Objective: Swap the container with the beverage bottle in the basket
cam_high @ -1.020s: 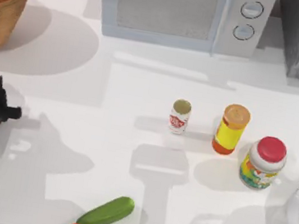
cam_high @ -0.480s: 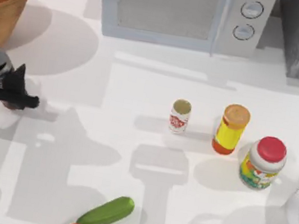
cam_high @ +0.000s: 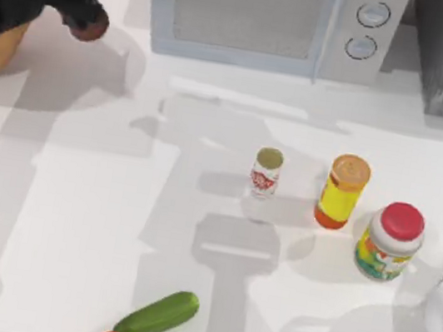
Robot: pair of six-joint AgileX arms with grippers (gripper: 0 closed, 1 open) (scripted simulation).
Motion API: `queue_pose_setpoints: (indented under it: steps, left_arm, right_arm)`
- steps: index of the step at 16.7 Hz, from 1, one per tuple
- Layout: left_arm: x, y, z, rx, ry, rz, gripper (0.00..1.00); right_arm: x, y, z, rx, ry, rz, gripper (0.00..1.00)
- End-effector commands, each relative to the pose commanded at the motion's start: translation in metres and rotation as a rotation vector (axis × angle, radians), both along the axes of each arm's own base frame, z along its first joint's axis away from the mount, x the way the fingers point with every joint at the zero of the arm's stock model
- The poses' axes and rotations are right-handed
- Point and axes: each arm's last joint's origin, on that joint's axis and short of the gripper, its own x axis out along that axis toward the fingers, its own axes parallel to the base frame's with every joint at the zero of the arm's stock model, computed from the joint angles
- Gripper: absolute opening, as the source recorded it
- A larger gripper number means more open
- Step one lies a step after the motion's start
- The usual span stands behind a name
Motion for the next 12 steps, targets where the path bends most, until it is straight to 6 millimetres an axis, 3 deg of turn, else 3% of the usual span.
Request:
queue_pose_setpoints:
  steps: [3,6,9,12]
  left_arm:
    - [0.021,0.036,0.06,0.016,0.006,0.083,0.0]
    - [0.023,0.089,0.105,0.048,0.015,0.237,0.0]
    - [0.017,0.128,0.13,0.078,0.021,0.364,0.0]
    - [0.015,0.135,0.134,0.084,0.023,0.389,0.0]
  right_arm:
    - [0.0,0.0,0.0,0.0,0.0,0.0,1.0]
    - [0.0,0.0,0.0,0.0,0.0,0.0,1.0]
    - [0.0,0.0,0.0,0.0,0.0,0.0,1.0]
    - [0.0,0.0,0.0,0.0,0.0,0.0,1.0]
